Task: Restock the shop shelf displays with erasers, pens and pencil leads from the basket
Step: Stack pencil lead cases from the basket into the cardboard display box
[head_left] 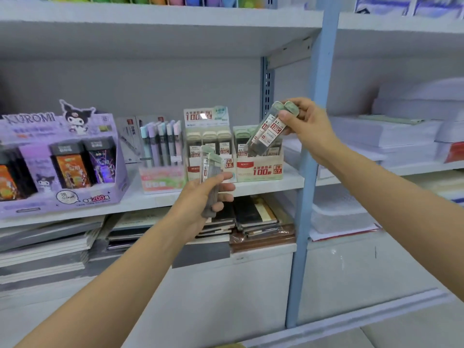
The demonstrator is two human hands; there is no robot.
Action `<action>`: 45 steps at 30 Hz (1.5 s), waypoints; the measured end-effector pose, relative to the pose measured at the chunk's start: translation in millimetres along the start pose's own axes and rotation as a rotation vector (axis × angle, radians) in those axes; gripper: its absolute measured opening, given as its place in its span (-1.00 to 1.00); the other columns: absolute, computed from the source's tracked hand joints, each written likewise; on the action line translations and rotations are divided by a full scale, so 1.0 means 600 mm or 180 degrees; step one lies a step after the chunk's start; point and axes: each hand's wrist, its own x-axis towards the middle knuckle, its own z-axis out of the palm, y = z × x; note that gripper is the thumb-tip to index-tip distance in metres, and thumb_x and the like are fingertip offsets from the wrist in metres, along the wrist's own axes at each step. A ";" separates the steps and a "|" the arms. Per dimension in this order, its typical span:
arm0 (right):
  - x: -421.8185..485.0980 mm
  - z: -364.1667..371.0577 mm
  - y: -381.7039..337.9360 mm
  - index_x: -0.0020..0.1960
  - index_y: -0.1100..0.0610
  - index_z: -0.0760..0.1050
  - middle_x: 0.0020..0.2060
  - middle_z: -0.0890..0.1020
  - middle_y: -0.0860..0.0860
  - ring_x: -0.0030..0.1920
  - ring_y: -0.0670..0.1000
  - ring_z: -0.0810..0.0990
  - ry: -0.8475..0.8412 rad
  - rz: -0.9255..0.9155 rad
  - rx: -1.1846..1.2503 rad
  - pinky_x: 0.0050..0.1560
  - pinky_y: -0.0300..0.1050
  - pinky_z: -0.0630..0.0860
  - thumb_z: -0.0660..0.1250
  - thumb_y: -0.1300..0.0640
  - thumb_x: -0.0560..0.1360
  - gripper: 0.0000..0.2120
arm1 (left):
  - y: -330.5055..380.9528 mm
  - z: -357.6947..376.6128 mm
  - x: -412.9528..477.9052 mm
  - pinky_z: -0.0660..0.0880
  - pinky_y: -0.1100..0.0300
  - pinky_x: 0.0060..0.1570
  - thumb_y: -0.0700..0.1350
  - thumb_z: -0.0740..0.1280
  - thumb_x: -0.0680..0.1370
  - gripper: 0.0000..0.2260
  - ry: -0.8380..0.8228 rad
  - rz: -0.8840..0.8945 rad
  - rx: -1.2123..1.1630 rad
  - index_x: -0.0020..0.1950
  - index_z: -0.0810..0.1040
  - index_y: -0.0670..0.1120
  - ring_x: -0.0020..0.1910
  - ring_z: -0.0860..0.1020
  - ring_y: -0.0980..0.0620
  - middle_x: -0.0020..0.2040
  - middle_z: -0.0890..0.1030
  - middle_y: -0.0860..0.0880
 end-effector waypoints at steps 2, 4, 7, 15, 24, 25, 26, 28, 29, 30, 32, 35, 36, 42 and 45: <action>0.018 0.001 -0.001 -0.02 0.01 0.48 -0.12 0.64 0.01 -0.16 -0.12 0.64 0.0103 -0.0073 -0.0222 -0.21 -0.30 0.56 0.32 0.27 0.56 -0.84 | 0.007 -0.001 0.009 0.29 0.35 -0.55 -0.12 0.26 0.61 -0.82 -0.0047 -0.0037 -0.0108 0.16 0.59 -0.12 -0.37 0.57 0.12 -0.21 0.68 -0.03; 0.030 0.008 0.005 0.05 0.07 0.50 -0.06 0.63 0.05 -0.07 -0.03 0.64 0.0062 -0.0143 -0.0472 -0.18 -0.29 0.57 0.32 0.26 0.56 -0.87 | 0.010 -0.004 0.014 0.31 0.34 -0.55 -0.16 0.23 0.62 -0.80 -0.0079 -0.0023 -0.0099 0.19 0.56 -0.14 -0.37 0.56 0.11 -0.19 0.69 -0.05; 0.041 0.029 0.012 0.15 0.16 0.51 0.03 0.62 0.07 0.02 0.02 0.63 -0.0034 -0.0265 -0.0873 -0.08 -0.20 0.61 0.32 0.23 0.55 -0.82 | 0.011 -0.008 0.018 0.31 0.32 -0.51 -0.14 0.21 0.63 -0.79 -0.0174 0.0081 0.0047 0.24 0.52 -0.13 -0.37 0.53 0.08 -0.08 0.71 -0.10; 0.045 0.064 0.023 0.14 0.13 0.52 -0.02 0.62 0.04 0.00 0.02 0.61 -0.0418 -0.0451 -0.1568 -0.02 -0.11 0.59 0.32 0.14 0.56 -0.83 | 0.011 -0.021 0.018 0.53 0.20 -0.27 -0.10 0.20 0.66 -0.79 -0.0332 0.0375 0.0419 0.28 0.44 -0.08 -0.28 0.61 0.04 0.06 0.70 -0.10; 0.052 0.079 0.030 0.18 0.14 0.52 0.04 0.62 0.05 0.01 0.01 0.63 -0.0871 -0.0260 -0.1687 -0.02 -0.04 0.63 0.36 0.18 0.53 -0.77 | 0.015 -0.012 0.027 0.61 0.22 -0.22 -0.15 0.27 0.62 -0.77 -0.0068 0.0407 0.0274 0.27 0.47 -0.16 -0.22 0.67 0.04 -0.16 0.71 -0.01; 0.050 0.080 0.033 0.17 0.13 0.51 0.05 0.62 0.05 0.00 0.01 0.64 -0.0867 -0.0234 -0.1692 -0.02 -0.04 0.64 0.38 0.17 0.52 -0.76 | 0.016 -0.010 0.027 0.61 0.23 -0.24 -0.16 0.28 0.62 -0.78 -0.0064 0.0410 0.0229 0.25 0.48 -0.17 -0.24 0.67 0.04 -0.19 0.71 0.00; 0.048 0.080 0.037 0.16 0.11 0.51 0.05 0.62 0.04 0.00 0.00 0.64 -0.0870 -0.0223 -0.1726 -0.01 -0.05 0.64 0.39 0.17 0.51 -0.76 | 0.017 -0.009 0.026 0.60 0.24 -0.25 -0.17 0.28 0.61 -0.79 -0.0069 0.0412 0.0190 0.23 0.48 -0.18 -0.25 0.67 0.04 -0.22 0.70 -0.01; 0.042 0.082 0.044 0.14 0.09 0.52 0.03 0.63 0.01 -0.03 -0.06 0.63 -0.0902 -0.0218 -0.1777 0.01 -0.09 0.63 0.41 0.15 0.49 -0.77 | 0.018 -0.006 0.025 0.60 0.26 -0.27 -0.19 0.30 0.60 -0.82 -0.0092 0.0427 0.0155 0.18 0.50 -0.18 -0.27 0.67 0.04 -0.23 0.69 -0.02; 0.041 0.082 0.047 0.15 0.10 0.54 0.02 0.63 -0.01 -0.05 -0.10 0.61 -0.0894 -0.0243 -0.1816 0.00 -0.15 0.61 0.41 0.15 0.49 -0.76 | 0.019 -0.006 0.024 0.59 0.26 -0.27 -0.19 0.30 0.60 -0.84 -0.0103 0.0439 0.0155 0.16 0.51 -0.18 -0.27 0.67 0.04 -0.23 0.69 -0.02; 0.039 0.082 0.048 0.16 0.10 0.56 0.03 0.61 -0.02 -0.07 -0.14 0.58 -0.0842 -0.0307 -0.1898 -0.01 -0.23 0.58 0.41 0.15 0.49 -0.75 | 0.020 -0.005 0.023 0.59 0.27 -0.28 -0.19 0.30 0.59 -0.85 -0.0106 0.0448 0.0150 0.14 0.51 -0.17 -0.27 0.67 0.05 -0.22 0.69 -0.03; 0.037 0.079 0.043 0.20 0.10 0.57 0.07 0.57 -0.02 -0.03 -0.14 0.53 -0.0625 -0.0504 -0.2049 -0.02 -0.36 0.48 0.39 0.12 0.51 -0.73 | 0.021 -0.005 0.022 0.59 0.27 -0.28 -0.20 0.31 0.59 -0.88 -0.0101 0.0463 0.0129 0.12 0.52 -0.15 -0.27 0.67 0.05 -0.21 0.70 -0.04; 0.020 0.073 0.023 0.18 0.08 0.56 0.03 0.57 -0.06 -0.06 -0.16 0.53 -0.0262 -0.0735 -0.1618 -0.08 -0.41 0.44 0.32 0.09 0.56 -0.79 | 0.020 -0.003 0.019 0.60 0.25 -0.25 -0.19 0.34 0.57 -0.88 -0.0103 0.0470 0.0155 0.10 0.54 -0.12 -0.24 0.68 0.03 -0.16 0.71 -0.07; 0.011 0.074 0.016 0.17 0.07 0.55 0.01 0.59 -0.07 -0.12 -0.16 0.55 -0.0258 -0.0682 -0.1308 -0.14 -0.39 0.46 0.31 0.08 0.57 -0.80 | 0.020 -0.002 0.017 0.61 0.24 -0.24 -0.18 0.35 0.56 -0.87 -0.0118 0.0474 0.0150 0.10 0.55 -0.11 -0.23 0.68 0.02 -0.14 0.71 -0.09; -0.048 0.106 0.002 0.14 0.09 0.52 -0.07 0.64 0.20 -0.25 -0.01 0.55 -0.1184 0.0174 -0.0362 -0.36 -0.22 0.52 0.43 0.15 0.49 -0.76 | 0.018 0.012 0.004 0.61 0.21 -0.25 -0.13 0.39 0.50 -0.81 -0.0264 0.0622 0.0059 0.11 0.56 -0.09 -0.22 0.69 -0.03 -0.11 0.72 -0.14; -0.054 0.107 0.002 0.11 0.09 0.55 -0.09 0.64 0.23 -0.23 0.01 0.55 -0.0958 0.0123 -0.0187 -0.30 -0.23 0.54 0.44 0.18 0.48 -0.78 | 0.022 0.007 -0.001 0.63 0.16 -0.22 0.04 0.30 0.54 -0.74 -0.0274 0.0479 0.0090 0.15 0.55 -0.07 -0.15 0.70 -0.09 -0.04 0.72 -0.14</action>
